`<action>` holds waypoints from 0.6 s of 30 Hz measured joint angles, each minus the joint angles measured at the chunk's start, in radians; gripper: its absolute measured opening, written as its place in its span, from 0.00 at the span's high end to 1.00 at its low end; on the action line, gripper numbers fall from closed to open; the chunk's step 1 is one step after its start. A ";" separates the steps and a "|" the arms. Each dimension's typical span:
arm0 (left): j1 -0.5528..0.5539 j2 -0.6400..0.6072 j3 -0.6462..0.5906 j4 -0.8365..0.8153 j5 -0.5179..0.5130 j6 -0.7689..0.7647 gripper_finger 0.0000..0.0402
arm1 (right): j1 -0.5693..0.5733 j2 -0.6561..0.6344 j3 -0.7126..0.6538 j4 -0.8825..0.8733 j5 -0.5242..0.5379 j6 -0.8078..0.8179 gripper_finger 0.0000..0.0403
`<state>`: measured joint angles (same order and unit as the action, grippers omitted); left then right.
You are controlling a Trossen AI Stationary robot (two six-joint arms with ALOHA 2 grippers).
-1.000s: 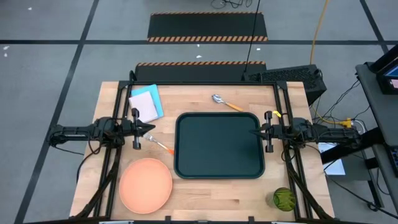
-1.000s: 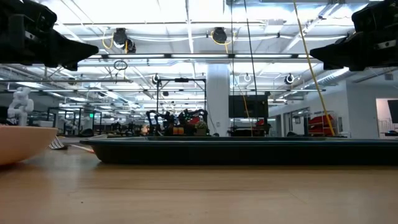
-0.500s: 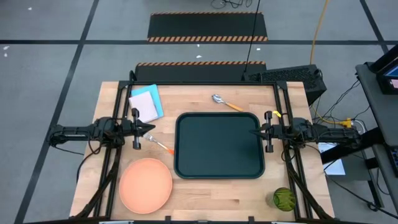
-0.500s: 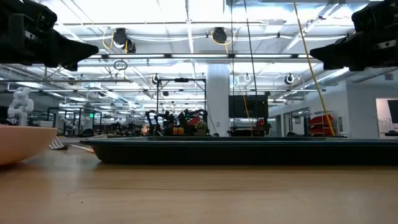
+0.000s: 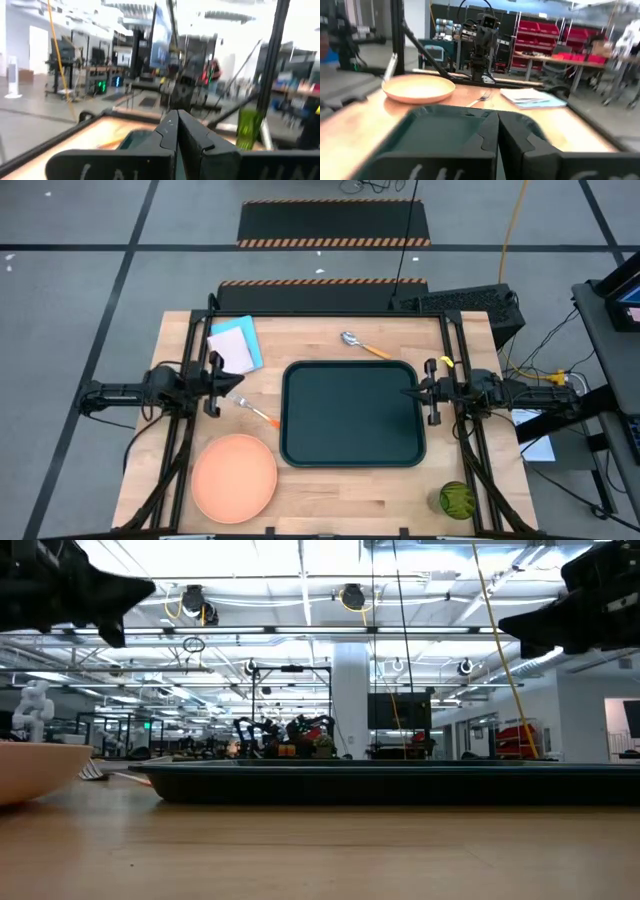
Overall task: Pick and place plate/cup/fork/spoon on tray
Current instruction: Put the cup on the green tray
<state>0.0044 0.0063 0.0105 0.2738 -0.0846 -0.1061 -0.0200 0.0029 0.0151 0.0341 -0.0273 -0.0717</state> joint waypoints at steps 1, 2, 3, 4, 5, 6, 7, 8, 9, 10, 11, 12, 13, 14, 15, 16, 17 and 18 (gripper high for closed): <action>0.000 0.000 0.000 0.031 0.001 -0.002 0.97 | 0.000 0.000 0.000 0.000 0.000 0.043 1.00; 0.000 0.000 0.000 0.063 0.001 0.008 0.97 | 0.000 0.000 0.000 0.000 0.000 0.082 1.00; 0.000 0.001 0.000 0.098 0.001 0.034 0.97 | 0.000 0.000 0.000 0.000 0.000 0.118 1.00; 0.000 0.003 0.000 0.133 0.001 0.065 0.97 | 0.000 0.000 0.000 0.000 0.000 0.147 1.00; 0.000 0.006 0.000 0.160 0.001 0.093 0.97 | 0.000 0.000 0.000 0.000 0.000 0.167 1.00; 0.000 0.006 0.000 0.177 0.004 0.109 0.97 | 0.000 0.000 0.000 0.000 0.000 0.180 1.00; 0.000 0.006 0.000 0.191 0.006 0.124 0.97 | 0.000 0.000 0.000 0.002 0.004 0.183 1.00; 0.000 0.006 0.000 0.205 0.007 0.138 0.97 | 0.000 0.000 0.000 0.002 0.013 0.184 1.00; 0.000 0.006 0.004 0.210 0.006 0.152 0.97 | 0.000 0.000 0.000 0.003 0.025 0.188 1.00; 0.000 0.007 0.013 0.205 0.006 0.161 0.97 | 0.000 0.000 0.000 0.004 0.029 0.198 1.00; 0.000 0.007 0.027 0.196 0.006 0.164 0.97 | 0.000 0.000 0.000 0.004 0.030 0.214 1.00; 0.000 0.008 0.047 0.188 0.006 0.164 0.97 | 0.000 0.000 0.000 0.004 0.035 0.229 1.00; 0.000 0.013 0.069 0.174 0.006 0.163 0.97 | 0.000 0.000 0.000 0.006 0.050 0.246 1.00; 0.000 0.020 0.095 0.151 0.006 0.157 0.97 | 0.000 0.000 0.000 0.007 0.059 0.268 1.00; 0.000 0.028 0.124 0.117 0.006 0.146 0.97 | 0.000 0.000 0.000 0.008 0.071 0.292 1.00; 0.000 0.042 0.156 0.080 0.007 0.133 0.97 | 0.000 0.001 0.000 0.009 0.080 0.326 1.00; 0.000 0.060 0.191 0.042 0.007 0.119 0.97 | 0.000 0.003 0.000 0.010 0.083 0.360 1.00; 0.000 0.080 0.229 -0.003 0.007 0.104 0.97 | 0.000 0.004 0.000 0.010 0.084 0.396 1.00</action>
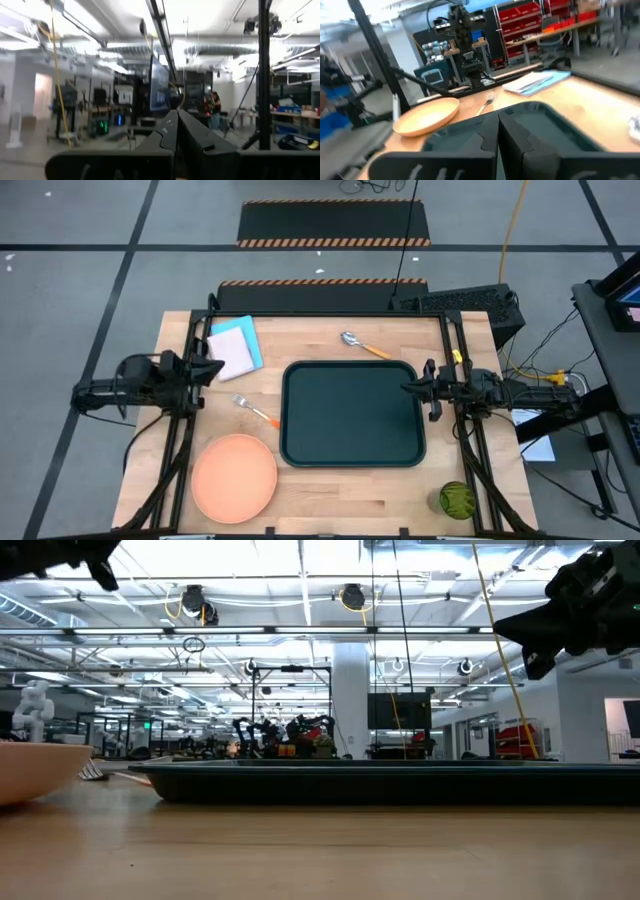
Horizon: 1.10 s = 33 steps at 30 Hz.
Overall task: Pick and place plate/cup/fork/spoon on tray
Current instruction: Put the cup on the green tray
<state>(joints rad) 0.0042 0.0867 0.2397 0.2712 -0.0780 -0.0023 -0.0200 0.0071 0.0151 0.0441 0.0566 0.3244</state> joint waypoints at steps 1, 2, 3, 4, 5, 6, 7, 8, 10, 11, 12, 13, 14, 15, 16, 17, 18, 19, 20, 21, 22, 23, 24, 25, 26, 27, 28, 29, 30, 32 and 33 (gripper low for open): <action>0.000 0.021 0.039 -0.049 0.000 -0.010 0.97 | 0.000 0.000 0.000 0.000 0.000 0.028 1.00; 0.000 0.044 0.077 -0.093 0.000 -0.017 0.97 | 0.000 0.001 0.000 0.000 -0.001 0.047 1.00; 0.000 0.071 0.116 -0.133 0.000 -0.027 0.97 | 0.000 0.002 0.000 0.000 -0.001 0.057 1.00; 0.000 0.098 0.153 -0.170 0.000 -0.038 0.97 | 0.000 0.002 0.000 0.002 -0.001 0.060 1.00; 0.000 0.128 0.188 -0.200 0.000 -0.050 0.97 | 0.000 0.002 0.000 0.008 0.000 0.061 1.00; 0.000 0.158 0.223 -0.229 0.001 -0.064 0.97 | 0.000 0.002 0.000 0.027 -0.001 0.061 1.00; 0.000 0.187 0.254 -0.257 0.001 -0.075 0.97 | 0.000 0.003 0.000 0.051 -0.002 0.062 1.00; -0.001 0.218 0.283 -0.279 0.003 -0.087 0.97 | 0.000 0.002 0.000 0.075 -0.005 0.069 1.00; -0.001 0.281 0.339 -0.312 0.015 -0.090 0.97 | 0.000 0.003 0.000 0.127 -0.010 0.091 1.00; -0.001 0.312 0.366 -0.323 0.030 -0.088 0.97 | 0.000 0.002 0.003 0.156 -0.021 0.100 1.00; -0.002 0.342 0.390 -0.332 0.045 -0.085 0.97 | 0.000 0.002 0.010 0.177 -0.032 0.107 1.00; -0.006 0.371 0.414 -0.337 0.056 -0.084 0.97 | 0.000 0.002 0.019 0.180 -0.032 0.116 1.00; -0.012 0.397 0.435 -0.343 0.061 -0.084 0.97 | 0.000 0.002 0.029 0.175 -0.027 0.135 1.00; -0.019 0.421 0.453 -0.354 0.062 -0.081 0.97 | 0.000 0.005 0.036 0.168 -0.018 0.154 1.00; -0.028 0.444 0.469 -0.359 0.062 -0.075 0.97 | 0.001 0.010 0.041 0.161 -0.009 0.164 1.00; -0.037 0.465 0.478 -0.355 0.062 -0.067 0.97 | 0.003 0.017 0.045 0.158 -0.009 0.169 1.00; -0.048 0.484 0.484 -0.355 0.062 -0.058 0.97 | 0.008 0.029 0.051 0.161 -0.008 0.169 1.00; -0.060 0.501 0.486 -0.356 0.062 -0.050 0.97 | 0.016 0.040 0.054 0.169 -0.006 0.170 1.00; -0.071 0.517 0.486 -0.358 0.061 -0.043 0.97 | 0.025 0.051 0.056 0.176 -0.005 0.172 1.00; -0.082 0.535 0.485 -0.358 0.054 -0.032 0.97 | 0.033 0.066 0.056 0.179 -0.004 0.176 1.00; -0.092 0.552 0.485 -0.356 0.044 -0.018 0.97 | 0.040 0.084 0.056 0.184 -0.001 0.179 1.00; -0.099 0.568 0.484 -0.348 0.030 -0.004 0.97 | 0.047 0.103 0.056 0.193 -0.001 0.180 1.00; -0.103 0.583 0.484 -0.342 0.016 0.004 0.97 | 0.056 0.123 0.056 0.208 -0.001 0.181 1.00; -0.106 0.596 0.484 -0.342 0.005 0.006 0.97 | 0.066 0.145 0.057 0.229 0.000 0.186 1.00; -0.109 0.607 0.484 -0.338 0.001 0.007 0.97 | 0.077 0.170 0.059 0.246 0.004 0.190 1.00; -0.114 0.620 0.484 -0.334 -0.001 0.005 0.97 | 0.090 0.195 0.067 0.243 0.014 0.193 1.00; -0.117 0.632 0.484 -0.333 -0.001 0.002 0.97 | 0.107 0.223 0.079 0.237 0.025 0.193 1.00; -0.121 0.645 0.484 -0.333 -0.002 -0.001 0.97 | 0.125 0.253 0.094 0.236 0.039 0.193 1.00; -0.127 0.661 0.484 -0.333 -0.003 -0.012 0.97 | 0.147 0.287 0.114 0.237 0.054 0.190 1.00; -0.143 0.693 0.484 -0.337 -0.011 -0.043 0.97 | 0.202 0.355 0.159 0.238 0.094 0.182 1.00; -0.152 0.708 0.484 -0.336 -0.013 -0.060 0.97 | 0.234 0.393 0.185 0.237 0.120 0.172 1.00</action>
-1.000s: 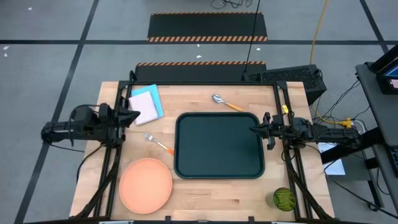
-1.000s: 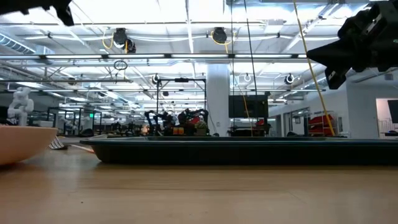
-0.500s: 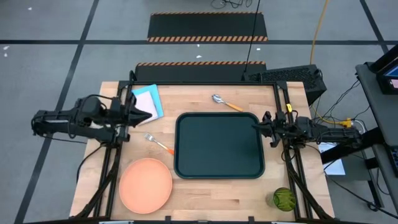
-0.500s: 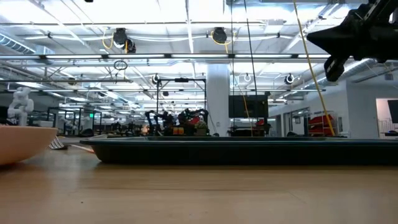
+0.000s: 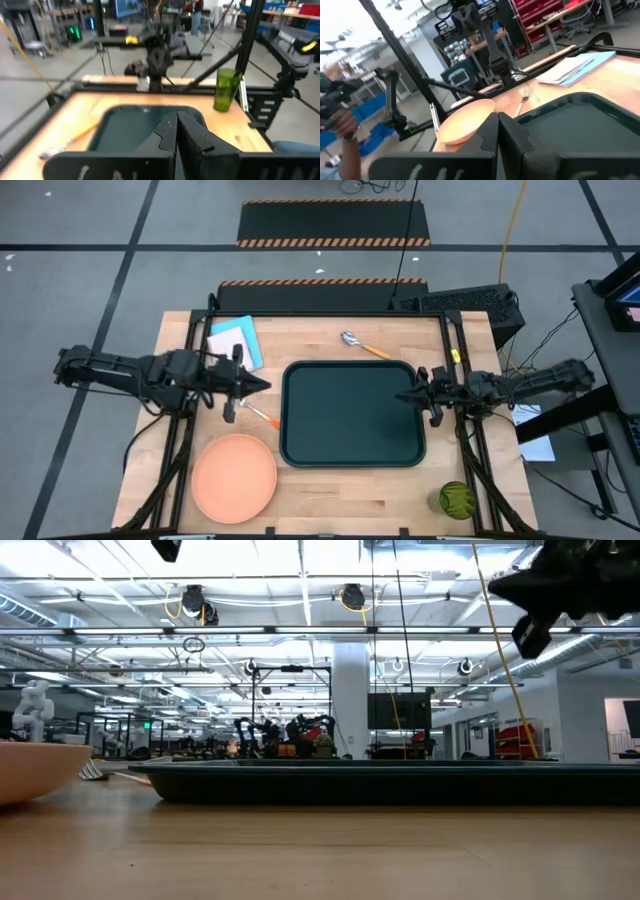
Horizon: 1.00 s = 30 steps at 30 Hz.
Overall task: Pick and place plate/cup/fork/spoon on tray
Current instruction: Put the cup on the green tray
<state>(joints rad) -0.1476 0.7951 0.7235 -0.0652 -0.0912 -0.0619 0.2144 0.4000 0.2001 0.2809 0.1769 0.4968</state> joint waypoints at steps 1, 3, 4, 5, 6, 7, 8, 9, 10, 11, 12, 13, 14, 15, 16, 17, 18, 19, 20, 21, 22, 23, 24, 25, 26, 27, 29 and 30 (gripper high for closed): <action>-0.011 0.015 0.000 0.000 -0.003 -0.014 0.97 | 0.036 0.040 0.028 0.000 0.031 -0.013 1.00; -0.040 0.048 0.000 0.005 -0.004 -0.047 0.97 | 0.112 0.123 0.088 -0.001 0.092 -0.037 1.00; -0.056 0.065 0.000 0.008 -0.006 -0.065 0.97 | 0.151 0.166 0.121 -0.001 0.117 -0.050 1.00; -0.075 0.082 0.000 0.013 -0.013 -0.080 0.97 | 0.188 0.209 0.157 -0.002 0.141 -0.062 1.00; -0.095 0.097 0.000 0.020 -0.021 -0.091 0.97 | 0.222 0.250 0.194 -0.005 0.160 -0.074 1.00; -0.116 0.111 0.000 0.033 -0.035 -0.099 0.97 | 0.259 0.292 0.236 -0.016 0.180 -0.088 1.00; -0.139 0.126 0.000 0.048 -0.048 -0.102 0.97 | 0.295 0.332 0.283 -0.039 0.204 -0.102 1.00; -0.160 0.140 0.000 0.062 -0.066 -0.104 0.97 | 0.331 0.372 0.331 -0.069 0.236 -0.117 1.00; -0.183 0.154 0.000 0.075 -0.084 -0.105 0.97 | 0.368 0.411 0.381 -0.103 0.270 -0.127 1.00; -0.206 0.166 0.000 0.090 -0.102 -0.105 0.97 | 0.407 0.450 0.434 -0.142 0.308 -0.135 1.00; -0.230 0.177 0.000 0.106 -0.121 -0.105 0.97 | 0.441 0.491 0.487 -0.185 0.351 -0.141 1.00; -0.252 0.190 0.000 0.124 -0.141 -0.105 0.97 | 0.474 0.531 0.532 -0.225 0.390 -0.143 1.00; -0.275 0.201 0.000 0.138 -0.162 -0.105 0.97 | 0.504 0.573 0.579 -0.264 0.424 -0.143 1.00; -0.298 0.211 0.000 0.148 -0.184 -0.105 0.97 | 0.531 0.612 0.621 -0.296 0.451 -0.143 1.00; -0.319 0.221 0.000 0.161 -0.207 -0.105 0.97 | 0.554 0.651 0.660 -0.316 0.473 -0.143 1.00; -0.339 0.229 0.000 0.179 -0.230 -0.105 0.97 | 0.578 0.686 0.693 -0.331 0.479 -0.138 1.00; -0.357 0.237 0.000 0.197 -0.251 -0.105 0.97 | 0.597 0.717 0.723 -0.343 0.483 -0.131 1.00; -0.374 0.246 0.000 0.216 -0.269 -0.105 0.97 | 0.615 0.745 0.751 -0.350 0.499 -0.123 1.00; -0.391 0.253 0.000 0.233 -0.284 -0.105 0.97 | 0.630 0.768 0.779 -0.356 0.503 -0.119 1.00; -0.407 0.260 0.000 0.248 -0.297 -0.104 0.97 | 0.642 0.792 0.803 -0.366 0.509 -0.118 1.00; -0.422 0.270 0.000 0.272 -0.306 -0.101 0.97 | 0.651 0.812 0.820 -0.376 0.519 -0.117 1.00; -0.435 0.281 0.001 0.290 -0.313 -0.096 0.97 | 0.659 0.828 0.832 -0.380 0.533 -0.117 1.00; -0.448 0.292 0.006 0.298 -0.321 -0.092 0.97 | 0.665 0.842 0.841 -0.379 0.540 -0.117 1.00; -0.460 0.306 0.015 0.301 -0.330 -0.090 0.97 | 0.671 0.851 0.844 -0.379 0.550 -0.115 1.00; -0.470 0.321 0.029 0.300 -0.340 -0.090 0.97 | 0.675 0.859 0.845 -0.385 0.553 -0.106 1.00; -0.479 0.338 0.045 0.300 -0.354 -0.090 0.97 | 0.677 0.865 0.845 -0.391 0.553 -0.090 1.00; -0.493 0.376 0.085 0.303 -0.367 -0.076 0.97 | 0.683 0.871 0.846 -0.432 0.553 -0.031 1.00; -0.497 0.399 0.106 0.303 -0.368 -0.065 0.97 | 0.688 0.873 0.846 -0.461 0.554 0.004 1.00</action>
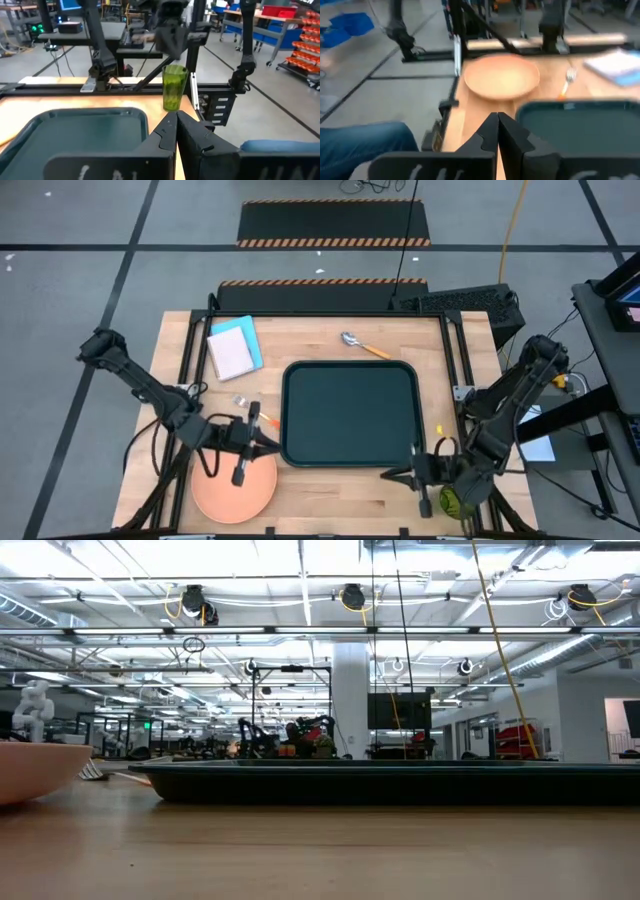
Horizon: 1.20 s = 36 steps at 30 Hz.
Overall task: Pick and place plate/cup/fork/spoon on tray
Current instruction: Put the cup on the green tray
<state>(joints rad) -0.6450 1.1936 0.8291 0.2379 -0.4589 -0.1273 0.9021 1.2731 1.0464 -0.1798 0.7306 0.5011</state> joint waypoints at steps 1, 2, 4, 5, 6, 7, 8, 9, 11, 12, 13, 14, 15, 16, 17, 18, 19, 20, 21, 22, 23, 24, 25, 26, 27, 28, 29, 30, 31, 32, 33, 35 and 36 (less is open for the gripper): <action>-0.004 0.022 0.020 -0.002 -0.001 0.009 0.97 | 0.004 0.001 0.000 -0.020 -0.001 0.031 1.00; -0.007 0.046 0.041 -0.005 -0.002 0.020 0.97 | 0.008 -0.001 0.000 -0.034 -0.002 0.055 1.00; -0.012 0.090 0.082 -0.007 -0.002 0.028 0.97 | 0.013 -0.012 0.005 -0.074 -0.033 0.099 1.00; -0.012 0.108 0.102 -0.018 -0.002 0.028 0.97 | 0.013 -0.014 0.027 -0.120 -0.054 0.121 1.00; -0.012 0.126 0.122 -0.031 -0.001 0.028 0.97 | 0.013 -0.014 0.058 -0.174 -0.071 0.152 1.00; -0.012 0.140 0.139 -0.040 0.005 0.028 0.97 | 0.013 -0.013 0.091 -0.240 -0.084 0.190 1.00; -0.012 0.153 0.153 -0.051 0.005 0.028 0.97 | 0.012 -0.006 0.127 -0.315 -0.102 0.228 1.00; -0.011 0.166 0.166 -0.061 0.005 0.028 0.97 | 0.012 0.003 0.167 -0.385 -0.120 0.264 1.00; -0.011 0.184 0.182 -0.078 0.005 0.031 0.97 | 0.013 0.032 0.247 -0.504 -0.189 0.329 1.00; -0.011 0.191 0.187 -0.082 0.005 0.035 0.97 | 0.015 0.049 0.287 -0.561 -0.234 0.358 1.00; -0.011 0.195 0.190 -0.081 0.006 0.036 0.97 | 0.016 0.065 0.323 -0.608 -0.287 0.390 1.00; -0.011 0.196 0.190 -0.081 0.006 0.037 0.97 | 0.016 0.083 0.364 -0.649 -0.339 0.428 1.00; -0.011 0.196 0.190 -0.085 0.006 0.037 0.97 | 0.017 0.101 0.401 -0.684 -0.386 0.473 1.00; -0.011 0.196 0.190 -0.087 0.006 0.036 0.97 | 0.017 0.120 0.438 -0.727 -0.428 0.522 1.00; -0.011 0.196 0.190 -0.087 0.006 0.036 0.97 | 0.019 0.140 0.469 -0.769 -0.470 0.575 1.00; -0.011 0.196 0.190 -0.087 0.006 0.038 0.97 | 0.022 0.160 0.497 -0.813 -0.510 0.634 1.00; -0.011 0.196 0.190 -0.086 0.007 0.044 0.97 | 0.026 0.183 0.524 -0.858 -0.543 0.695 1.00; -0.011 0.196 0.190 -0.086 0.008 0.050 0.97 | 0.029 0.206 0.550 -0.903 -0.572 0.757 1.00; -0.011 0.196 0.190 -0.086 0.009 0.051 0.97 | 0.033 0.229 0.574 -0.945 -0.601 0.819 1.00; -0.010 0.196 0.190 -0.087 0.009 0.051 0.97 | 0.036 0.251 0.599 -0.983 -0.625 0.871 1.00; -0.010 0.196 0.190 -0.087 0.009 0.052 0.97 | 0.041 0.272 0.624 -1.015 -0.648 0.914 1.00; -0.010 0.196 0.190 -0.087 0.009 0.052 0.97 | 0.045 0.291 0.646 -1.036 -0.667 0.949 1.00; -0.010 0.196 0.190 -0.087 0.009 0.053 0.97 | 0.049 0.311 0.667 -1.052 -0.687 0.979 1.00; -0.010 0.196 0.190 -0.087 0.009 0.054 0.97 | 0.052 0.329 0.683 -1.061 -0.703 1.002 1.00; -0.010 0.196 0.190 -0.087 0.009 0.054 0.97 | 0.056 0.346 0.698 -1.069 -0.710 1.029 1.00; -0.010 0.196 0.190 -0.087 0.009 0.054 0.97 | 0.061 0.361 0.709 -1.073 -0.710 1.058 1.00; -0.010 0.196 0.190 -0.087 0.009 0.054 0.97 | 0.064 0.371 0.715 -1.076 -0.709 1.088 1.00; -0.010 0.196 0.190 -0.087 0.009 0.054 0.97 | 0.068 0.380 0.716 -1.076 -0.710 1.119 1.00; -0.010 0.196 0.190 -0.087 0.009 0.053 0.97 | 0.073 0.387 0.716 -1.079 -0.714 1.151 1.00; -0.010 0.196 0.190 -0.087 0.009 0.053 0.97 | 0.076 0.396 0.716 -1.085 -0.730 1.175 1.00; -0.010 0.196 0.190 -0.088 0.009 0.053 0.97 | 0.077 0.405 0.716 -1.091 -0.751 1.192 1.00; -0.010 0.196 0.190 -0.087 0.013 0.053 0.97 | 0.077 0.423 0.716 -1.102 -0.785 1.198 0.98; -0.010 0.196 0.190 -0.088 0.014 0.051 0.97 | 0.077 0.429 0.716 -1.105 -0.788 1.194 0.97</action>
<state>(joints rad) -0.6552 1.3891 1.0191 0.1503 -0.4454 -0.0763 0.9791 1.7025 1.7626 -1.2853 -0.0578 1.6947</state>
